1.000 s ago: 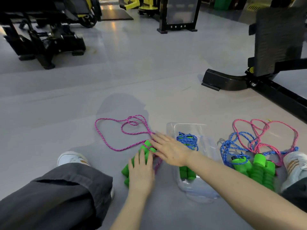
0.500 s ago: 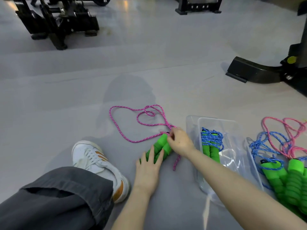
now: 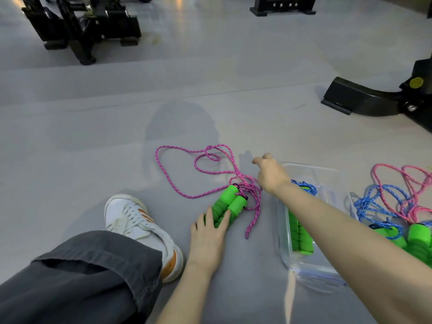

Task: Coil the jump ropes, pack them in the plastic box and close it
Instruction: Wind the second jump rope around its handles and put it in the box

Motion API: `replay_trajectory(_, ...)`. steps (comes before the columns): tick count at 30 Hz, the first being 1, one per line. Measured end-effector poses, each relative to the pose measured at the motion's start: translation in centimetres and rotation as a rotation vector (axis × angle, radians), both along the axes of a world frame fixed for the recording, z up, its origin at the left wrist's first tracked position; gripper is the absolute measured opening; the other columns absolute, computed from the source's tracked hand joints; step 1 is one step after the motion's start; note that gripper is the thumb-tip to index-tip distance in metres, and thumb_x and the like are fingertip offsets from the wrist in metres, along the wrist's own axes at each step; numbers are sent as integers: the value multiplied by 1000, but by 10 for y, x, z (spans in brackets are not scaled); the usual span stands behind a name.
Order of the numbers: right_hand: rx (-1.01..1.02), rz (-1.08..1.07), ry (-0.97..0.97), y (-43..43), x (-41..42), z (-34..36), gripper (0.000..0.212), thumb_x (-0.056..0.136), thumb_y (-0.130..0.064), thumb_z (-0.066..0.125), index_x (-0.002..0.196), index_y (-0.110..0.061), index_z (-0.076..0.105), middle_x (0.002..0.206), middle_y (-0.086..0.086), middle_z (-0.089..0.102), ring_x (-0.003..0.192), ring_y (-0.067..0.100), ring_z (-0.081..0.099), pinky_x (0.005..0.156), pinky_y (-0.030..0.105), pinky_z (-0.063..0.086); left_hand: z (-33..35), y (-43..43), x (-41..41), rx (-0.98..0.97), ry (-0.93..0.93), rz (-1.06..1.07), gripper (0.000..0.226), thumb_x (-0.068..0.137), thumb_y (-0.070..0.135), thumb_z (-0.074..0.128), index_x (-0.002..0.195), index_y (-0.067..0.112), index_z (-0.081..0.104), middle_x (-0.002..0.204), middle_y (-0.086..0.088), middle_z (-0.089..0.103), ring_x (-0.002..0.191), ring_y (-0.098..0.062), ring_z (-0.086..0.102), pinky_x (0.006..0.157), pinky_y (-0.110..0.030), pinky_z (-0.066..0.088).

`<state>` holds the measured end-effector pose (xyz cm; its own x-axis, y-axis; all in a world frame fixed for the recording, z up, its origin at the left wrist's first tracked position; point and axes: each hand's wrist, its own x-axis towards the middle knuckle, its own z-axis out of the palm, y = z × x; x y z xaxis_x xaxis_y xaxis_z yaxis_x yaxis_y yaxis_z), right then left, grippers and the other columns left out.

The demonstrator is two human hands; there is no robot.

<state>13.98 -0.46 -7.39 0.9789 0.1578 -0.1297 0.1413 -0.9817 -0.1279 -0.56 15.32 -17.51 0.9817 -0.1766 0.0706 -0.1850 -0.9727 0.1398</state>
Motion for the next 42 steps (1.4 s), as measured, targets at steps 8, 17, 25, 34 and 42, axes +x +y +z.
replay_trajectory(8, -185, 945, 22, 21, -52, -38, 70, 76, -8, 51, 143, -1, 32, 151, 18, 29, 140, 30, 27, 115, 36, 19, -3, 3, 0, 33, -117, 10, 82, 47, 13, 87, 118, 18, 47, 109, -19, 65, 81, -33, 60, 65, -39, 52)
replay_trajectory(17, -376, 929, -46, 17, -37, -41, 61, 81, -14, 67, 137, -25, 47, 142, 25, 41, 119, 44, 49, 87, 47, 49, -6, 11, 1, 104, -102, 14, 89, 49, 29, 91, 123, 18, 43, 107, -19, 66, 64, -30, 57, 51, -33, 48)
replay_trajectory(25, -299, 962, -232, 15, -39, -50, 21, 61, -13, 76, 78, -17, 64, 94, 5, 68, 77, 22, 65, 52, 26, 52, 3, 13, -1, 48, -25, 45, 75, 50, 47, 88, 108, 12, 56, 111, -22, 66, 70, -33, 64, 54, -35, 52)
replay_trajectory(34, -323, 947, -235, 7, -27, -47, 35, 52, -8, 83, 80, -14, 63, 101, 8, 66, 75, 22, 64, 49, 26, 52, 10, 15, -3, 12, -3, 19, 73, 47, 41, 90, 100, 13, 49, 108, -20, 67, 67, -30, 62, 55, -32, 51)
replay_trajectory(42, -305, 998, -35, 22, -18, -40, 44, 82, -4, 57, 126, -4, 52, 145, 17, 41, 131, 34, 41, 106, 41, 35, 12, 16, 3, 38, 41, -27, 70, 50, 6, 75, 113, 12, 45, 110, -20, 65, 84, -37, 64, 70, -42, 55)
